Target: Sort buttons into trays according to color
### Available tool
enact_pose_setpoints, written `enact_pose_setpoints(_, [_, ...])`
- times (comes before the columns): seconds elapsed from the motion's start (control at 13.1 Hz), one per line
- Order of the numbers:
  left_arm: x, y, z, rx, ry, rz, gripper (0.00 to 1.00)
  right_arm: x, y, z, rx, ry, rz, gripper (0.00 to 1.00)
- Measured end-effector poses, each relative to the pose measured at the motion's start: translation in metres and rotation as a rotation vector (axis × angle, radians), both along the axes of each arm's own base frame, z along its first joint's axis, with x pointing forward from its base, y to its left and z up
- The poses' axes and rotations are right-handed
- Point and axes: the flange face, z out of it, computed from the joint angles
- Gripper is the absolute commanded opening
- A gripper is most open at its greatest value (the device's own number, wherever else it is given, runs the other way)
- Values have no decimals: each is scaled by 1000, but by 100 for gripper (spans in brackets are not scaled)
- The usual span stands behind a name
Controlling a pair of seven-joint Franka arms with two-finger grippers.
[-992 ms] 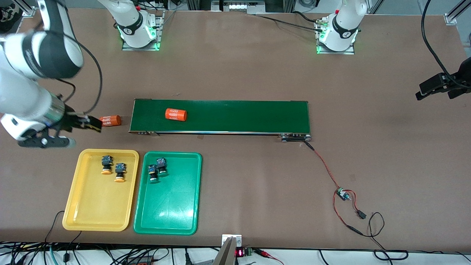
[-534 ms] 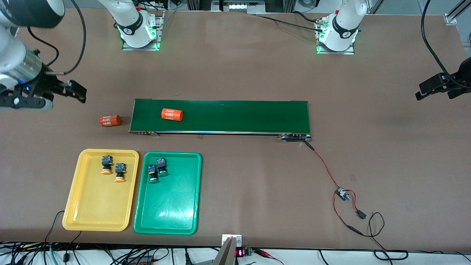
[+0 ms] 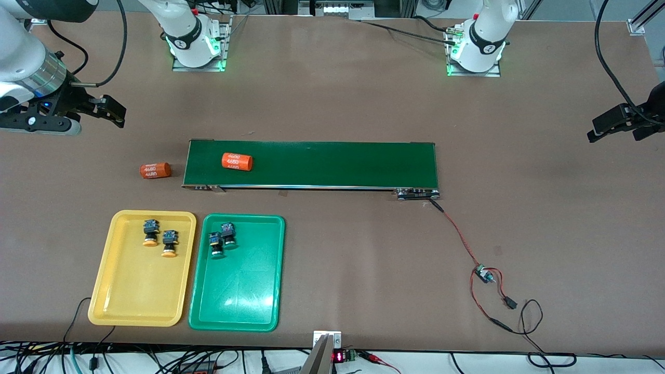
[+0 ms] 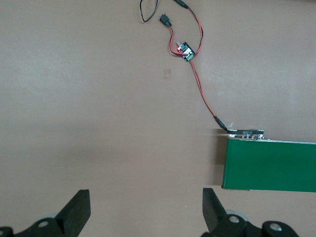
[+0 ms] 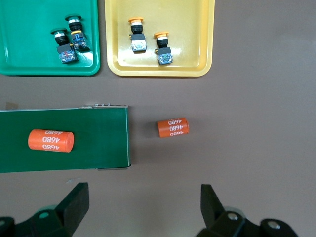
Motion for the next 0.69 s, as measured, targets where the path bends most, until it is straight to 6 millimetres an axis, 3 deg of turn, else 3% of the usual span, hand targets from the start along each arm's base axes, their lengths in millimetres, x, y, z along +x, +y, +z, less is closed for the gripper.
enact_pose_setpoints(0.23, [0,0,0,0,-1,0,100,3,-8,8,8,-16,-9,100])
enact_pose_setpoints(0.69, [0,-1,0,0,-1,-1,100,12,-56,20,76,3,-41,100])
